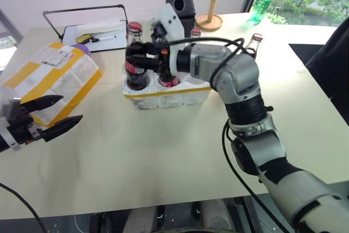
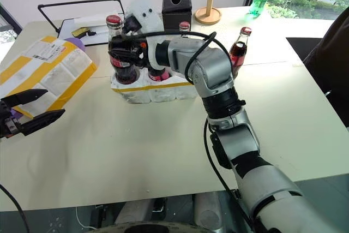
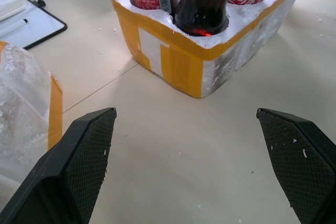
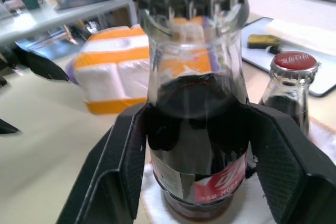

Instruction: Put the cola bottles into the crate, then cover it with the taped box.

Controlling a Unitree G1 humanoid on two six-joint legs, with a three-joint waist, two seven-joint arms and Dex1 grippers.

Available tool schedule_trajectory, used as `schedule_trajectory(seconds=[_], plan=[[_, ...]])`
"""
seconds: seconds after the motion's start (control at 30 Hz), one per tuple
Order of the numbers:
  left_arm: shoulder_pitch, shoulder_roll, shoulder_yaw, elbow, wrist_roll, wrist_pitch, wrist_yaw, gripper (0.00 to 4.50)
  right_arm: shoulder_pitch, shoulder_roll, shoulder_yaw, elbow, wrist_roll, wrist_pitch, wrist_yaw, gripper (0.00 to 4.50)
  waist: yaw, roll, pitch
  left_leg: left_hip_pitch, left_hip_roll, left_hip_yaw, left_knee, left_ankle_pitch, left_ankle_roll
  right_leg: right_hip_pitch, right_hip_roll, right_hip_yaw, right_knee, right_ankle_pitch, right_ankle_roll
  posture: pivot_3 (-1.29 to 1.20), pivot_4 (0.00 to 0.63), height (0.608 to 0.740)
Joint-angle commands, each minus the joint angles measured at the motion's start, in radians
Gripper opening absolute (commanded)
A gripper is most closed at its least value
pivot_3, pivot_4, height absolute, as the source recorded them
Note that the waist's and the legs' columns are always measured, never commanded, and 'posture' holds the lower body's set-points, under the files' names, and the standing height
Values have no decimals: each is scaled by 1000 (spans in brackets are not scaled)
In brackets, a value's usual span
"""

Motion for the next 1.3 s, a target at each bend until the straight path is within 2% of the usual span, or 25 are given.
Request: schedule_trajectory(seconds=[0.03,0.3,0.8,1.17,1.3], plan=[[-19,19,16,-39,-35,13,0,4500,22,15,63,64,-57,-98,22,2275,0,0,0,1,0,0,0,0,0,0,0,0,0,0,0,0,150,736],[-33,24,3,-59,-46,19,4,4500,17,24,65,162,-120,-189,32,2275,0,-2,-2,7,3,0,0,0,1,3,2,0,0,2,-3,0,150,736],[-66,23,-40,-23,-14,-16,-7,4500,32,-4,-12,-69,-10,71,54,2275,4,-2,-2,6,6,0,0,-1,1,3,6,0,-1,3,-5,0,150,736],[-104,21,-78,-22,-19,-19,3,4500,10,87,43,260,-118,-130,48,2275,-1,-2,-4,8,7,0,-1,0,1,3,6,0,0,3,-5,0,150,736],[-109,17,-86,-23,-18,-20,7,4500,5,92,39,284,-133,-148,52,4229,0,-3,-5,12,7,0,-1,-1,1,7,6,0,-1,3,-5,0,150,736]])
